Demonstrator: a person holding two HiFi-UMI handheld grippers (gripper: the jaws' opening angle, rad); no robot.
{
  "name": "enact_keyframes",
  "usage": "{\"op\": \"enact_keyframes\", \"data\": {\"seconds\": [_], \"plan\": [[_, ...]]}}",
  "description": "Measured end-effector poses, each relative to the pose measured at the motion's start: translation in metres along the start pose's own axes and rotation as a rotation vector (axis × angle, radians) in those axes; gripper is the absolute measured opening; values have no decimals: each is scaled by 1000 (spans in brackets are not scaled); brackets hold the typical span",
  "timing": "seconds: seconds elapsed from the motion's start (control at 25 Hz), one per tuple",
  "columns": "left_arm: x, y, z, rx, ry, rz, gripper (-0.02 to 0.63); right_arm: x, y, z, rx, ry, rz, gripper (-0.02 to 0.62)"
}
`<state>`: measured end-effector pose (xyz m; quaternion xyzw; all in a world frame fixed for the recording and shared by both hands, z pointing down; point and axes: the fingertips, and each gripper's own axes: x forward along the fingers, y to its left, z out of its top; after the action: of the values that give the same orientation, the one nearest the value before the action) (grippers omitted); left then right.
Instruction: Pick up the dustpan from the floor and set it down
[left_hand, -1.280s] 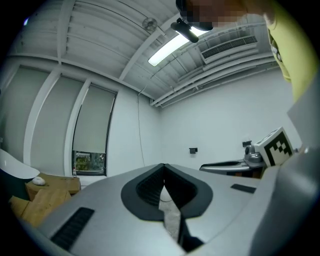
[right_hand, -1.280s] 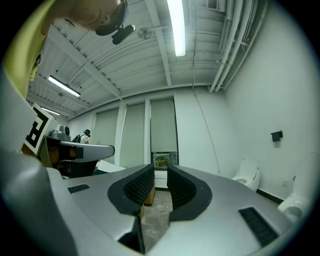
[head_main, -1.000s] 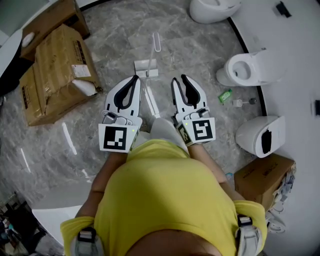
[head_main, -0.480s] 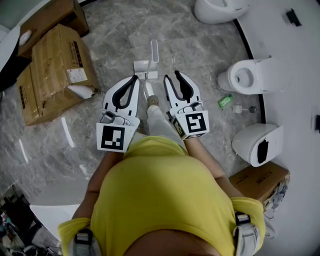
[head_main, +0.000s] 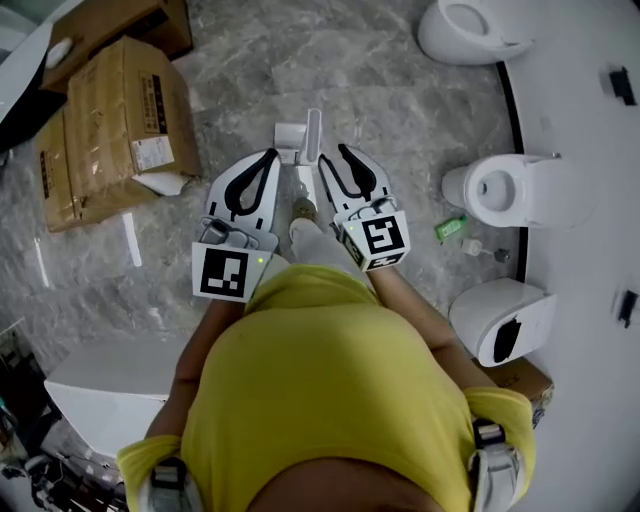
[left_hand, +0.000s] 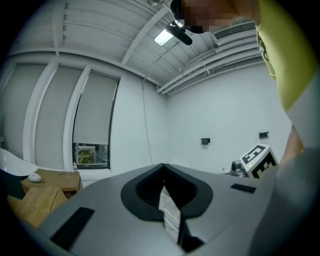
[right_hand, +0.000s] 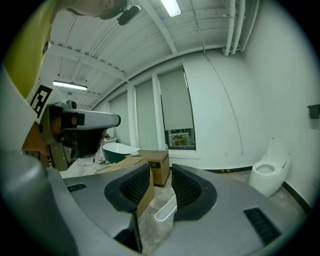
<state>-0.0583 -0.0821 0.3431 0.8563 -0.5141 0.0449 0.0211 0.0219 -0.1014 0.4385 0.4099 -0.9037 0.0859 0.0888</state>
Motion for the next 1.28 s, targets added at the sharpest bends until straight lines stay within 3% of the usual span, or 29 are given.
{"op": "enact_keyframes", "data": {"seconds": [0.48,0.68,0.92,1.28], "plan": [[34,17,-25,-26,63,32,2,35,-24,-51,98,132,90,165],[43,24,-34,-45,96,6,2,50,-24,-69,231,205,124,189],[53,33,-45,-33,142,-31,2,63,-28,-95,464,266,147,227],[69,45,-75,-8,220,-71,2,77,-29,-131,690,352,227,256]]}}
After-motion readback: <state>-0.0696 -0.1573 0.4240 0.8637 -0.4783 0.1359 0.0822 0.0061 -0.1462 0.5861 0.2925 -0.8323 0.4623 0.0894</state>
